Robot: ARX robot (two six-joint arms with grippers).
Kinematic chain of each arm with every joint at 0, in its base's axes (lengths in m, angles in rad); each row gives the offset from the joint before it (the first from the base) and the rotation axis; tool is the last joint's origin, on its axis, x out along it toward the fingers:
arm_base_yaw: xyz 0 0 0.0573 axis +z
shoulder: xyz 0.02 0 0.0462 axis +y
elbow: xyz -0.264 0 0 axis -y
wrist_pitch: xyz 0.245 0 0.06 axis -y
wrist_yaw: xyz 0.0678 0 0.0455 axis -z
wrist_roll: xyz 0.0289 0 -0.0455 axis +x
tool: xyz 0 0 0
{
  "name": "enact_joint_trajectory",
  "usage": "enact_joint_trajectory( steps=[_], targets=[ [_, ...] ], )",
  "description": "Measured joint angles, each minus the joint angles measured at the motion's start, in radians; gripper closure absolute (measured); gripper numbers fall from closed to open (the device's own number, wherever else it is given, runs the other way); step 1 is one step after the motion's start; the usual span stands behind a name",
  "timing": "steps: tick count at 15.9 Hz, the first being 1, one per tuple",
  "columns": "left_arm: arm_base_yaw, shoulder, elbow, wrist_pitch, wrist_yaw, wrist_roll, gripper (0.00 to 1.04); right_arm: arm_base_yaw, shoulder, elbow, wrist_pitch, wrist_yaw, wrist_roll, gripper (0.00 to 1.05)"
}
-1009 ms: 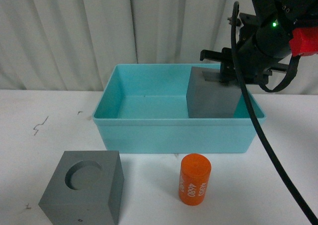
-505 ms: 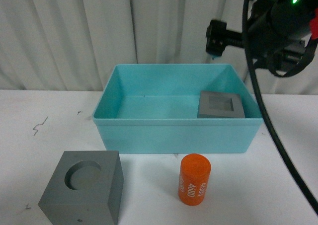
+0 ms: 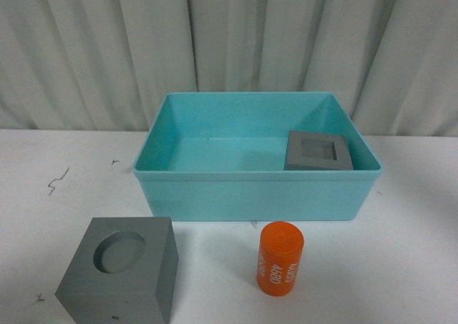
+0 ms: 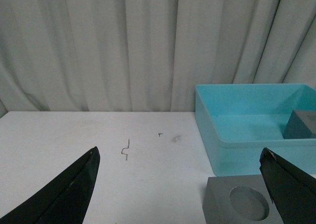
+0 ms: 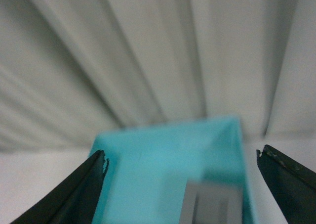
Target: Place gray and orange parts in blue box
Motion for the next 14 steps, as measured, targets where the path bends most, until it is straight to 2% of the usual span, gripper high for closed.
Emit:
enact_joint_trajectory(
  steps=[2,3,5,7,9,13,14],
  targets=[
    [0.000,0.000,0.000,0.000,0.000,0.000,0.07,-0.008,-0.098,-0.150,0.226,0.151,-0.121,0.24],
    [0.000,0.000,0.000,0.000,0.000,0.000,0.07,-0.031,-0.178,-0.254,0.306,0.179,-0.190,0.33],
    [0.000,0.000,0.000,0.000,0.000,0.000,0.07,-0.087,-0.327,-0.446,0.409,0.181,-0.265,0.53],
    [0.000,0.000,0.000,0.000,0.000,0.000,0.07,-0.102,-0.392,-0.598,0.450,0.150,-0.292,0.75],
    [0.000,0.000,0.000,0.000,-0.001,0.000,0.07,-0.135,-0.475,-0.745,0.483,0.117,-0.310,1.04],
    [0.000,0.000,0.000,0.000,0.000,0.000,0.07,-0.166,-0.606,-0.874,0.489,0.086,-0.311,1.03],
    [0.000,0.000,0.000,0.000,0.000,0.000,0.07,-0.192,-0.642,-0.909,0.478,0.046,-0.311,1.03]
  ],
)
